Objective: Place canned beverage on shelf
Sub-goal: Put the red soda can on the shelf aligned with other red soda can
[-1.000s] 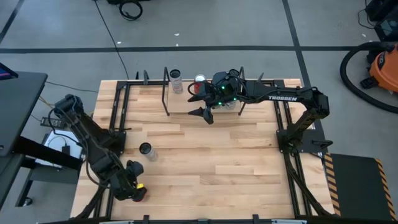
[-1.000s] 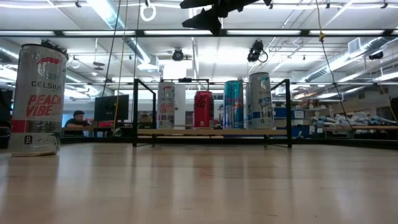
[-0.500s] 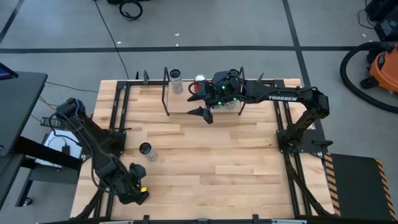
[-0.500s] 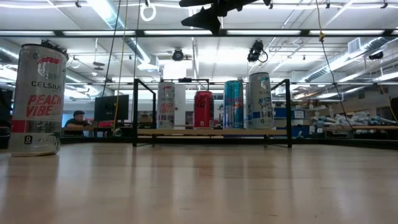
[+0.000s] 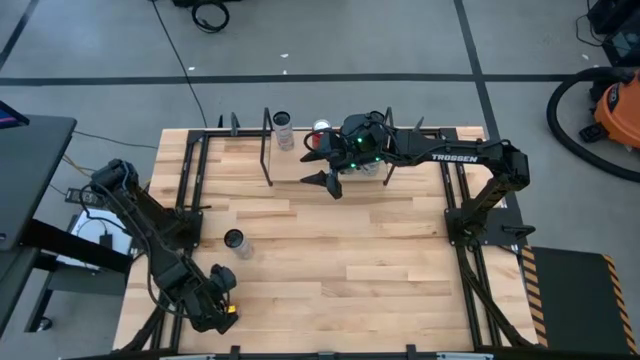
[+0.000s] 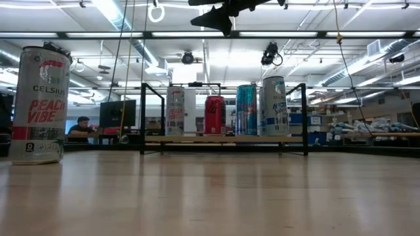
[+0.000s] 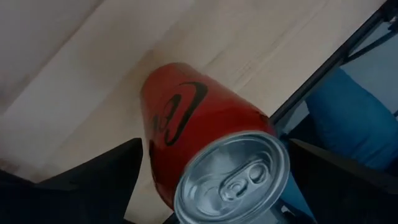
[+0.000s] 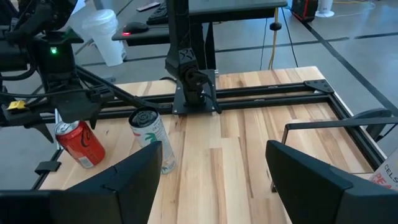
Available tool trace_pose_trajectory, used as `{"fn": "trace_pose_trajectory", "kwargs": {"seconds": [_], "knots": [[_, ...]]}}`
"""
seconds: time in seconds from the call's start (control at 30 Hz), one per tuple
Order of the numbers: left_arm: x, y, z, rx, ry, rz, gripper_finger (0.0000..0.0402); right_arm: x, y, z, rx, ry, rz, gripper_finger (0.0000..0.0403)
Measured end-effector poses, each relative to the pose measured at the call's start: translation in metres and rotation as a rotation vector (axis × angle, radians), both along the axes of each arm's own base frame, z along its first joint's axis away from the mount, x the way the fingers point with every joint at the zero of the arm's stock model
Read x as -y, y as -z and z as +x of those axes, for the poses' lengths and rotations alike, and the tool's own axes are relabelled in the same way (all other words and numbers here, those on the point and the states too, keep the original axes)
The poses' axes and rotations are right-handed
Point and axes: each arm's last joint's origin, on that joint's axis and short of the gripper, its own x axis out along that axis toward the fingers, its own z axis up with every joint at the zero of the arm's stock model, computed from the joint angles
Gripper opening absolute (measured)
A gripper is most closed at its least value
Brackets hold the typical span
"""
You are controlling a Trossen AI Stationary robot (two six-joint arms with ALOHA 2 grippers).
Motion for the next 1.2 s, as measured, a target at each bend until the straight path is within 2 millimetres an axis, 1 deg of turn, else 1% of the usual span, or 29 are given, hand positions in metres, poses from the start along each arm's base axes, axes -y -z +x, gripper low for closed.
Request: {"fn": "trace_pose_trajectory", "kwargs": {"seconds": [0.2,0.3,0.4,0.57,0.77,0.93,1.07,1.2], "knots": [[0.0,0.0,0.0,0.011,-0.011,0.004,0.0394,0.0,0.0,0.0,0.0,0.0,0.0,0.0295],[0.0,0.0,-0.001,-0.004,-0.039,0.0,0.0382,0.0,0.0,0.0,0.0,0.0,0.0,0.0295],[0.0,0.0,-0.001,-0.019,-0.06,-0.004,0.0355,0.0,0.0,0.0,0.0,0.0,0.0,0.0295],[0.0,0.0,-0.001,-0.036,-0.096,-0.021,0.0297,0.0,0.0,0.0,0.0,0.0,0.0,0.0295],[-0.003,0.0,0.002,-0.045,-0.126,-0.028,0.0295,0.0,0.0,0.0,0.0,0.0,0.0,0.0295],[-0.007,0.0,0.007,-0.027,-0.095,-0.017,0.0296,0.0,0.0,0.0,-0.001,0.0,0.0,0.0295],[-0.008,0.0,0.009,-0.009,-0.074,-0.002,0.0315,0.0,0.0,0.0,0.0,0.0,0.0,0.0295],[-0.009,0.0,0.01,-0.008,-0.082,0.0,0.0317,0.0,0.0,0.0,-0.001,0.0,0.0,0.0295]]}}
